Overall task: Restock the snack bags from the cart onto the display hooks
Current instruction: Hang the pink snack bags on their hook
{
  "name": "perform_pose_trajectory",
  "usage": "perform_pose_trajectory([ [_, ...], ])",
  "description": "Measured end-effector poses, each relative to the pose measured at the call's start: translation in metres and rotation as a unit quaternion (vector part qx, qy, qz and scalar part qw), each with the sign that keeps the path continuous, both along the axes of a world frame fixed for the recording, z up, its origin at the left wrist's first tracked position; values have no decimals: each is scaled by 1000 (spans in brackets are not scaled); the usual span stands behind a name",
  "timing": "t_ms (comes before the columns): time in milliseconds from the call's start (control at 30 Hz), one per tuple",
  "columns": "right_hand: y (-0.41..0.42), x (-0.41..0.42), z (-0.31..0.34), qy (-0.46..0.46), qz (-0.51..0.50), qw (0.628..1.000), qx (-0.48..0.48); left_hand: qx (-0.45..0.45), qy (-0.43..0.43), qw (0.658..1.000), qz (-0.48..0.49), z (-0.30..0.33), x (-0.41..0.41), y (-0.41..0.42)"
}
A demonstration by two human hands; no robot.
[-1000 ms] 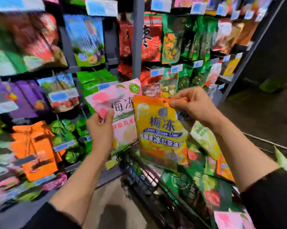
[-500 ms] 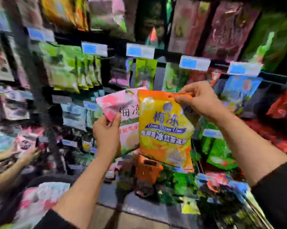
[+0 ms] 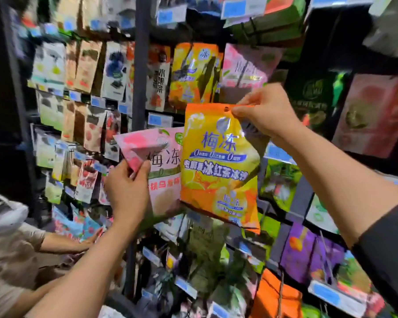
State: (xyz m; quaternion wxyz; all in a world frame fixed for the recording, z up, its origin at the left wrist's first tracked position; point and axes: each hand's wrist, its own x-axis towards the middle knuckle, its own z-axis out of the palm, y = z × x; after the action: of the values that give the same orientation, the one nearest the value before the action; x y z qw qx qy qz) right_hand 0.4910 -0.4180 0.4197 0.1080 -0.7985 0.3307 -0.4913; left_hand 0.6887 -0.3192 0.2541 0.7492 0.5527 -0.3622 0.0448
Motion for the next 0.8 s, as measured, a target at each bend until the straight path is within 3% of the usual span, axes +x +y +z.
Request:
perform_pose_trajectory([
  [233, -70, 47, 94, -43, 10, 998, -34, -28, -44, 984, 171, 47, 33, -32],
  [400, -107, 97, 131, -92, -35, 993, -69, -38, -18, 980, 196, 74, 51, -41],
  [567, -136, 144, 142, -131, -100, 984, -69, -79, -13, 989, 122, 90, 88, -65],
  [800, -164, 201, 154, -144, -120, 981, -52, -118, 23, 990, -78, 113, 144, -110],
])
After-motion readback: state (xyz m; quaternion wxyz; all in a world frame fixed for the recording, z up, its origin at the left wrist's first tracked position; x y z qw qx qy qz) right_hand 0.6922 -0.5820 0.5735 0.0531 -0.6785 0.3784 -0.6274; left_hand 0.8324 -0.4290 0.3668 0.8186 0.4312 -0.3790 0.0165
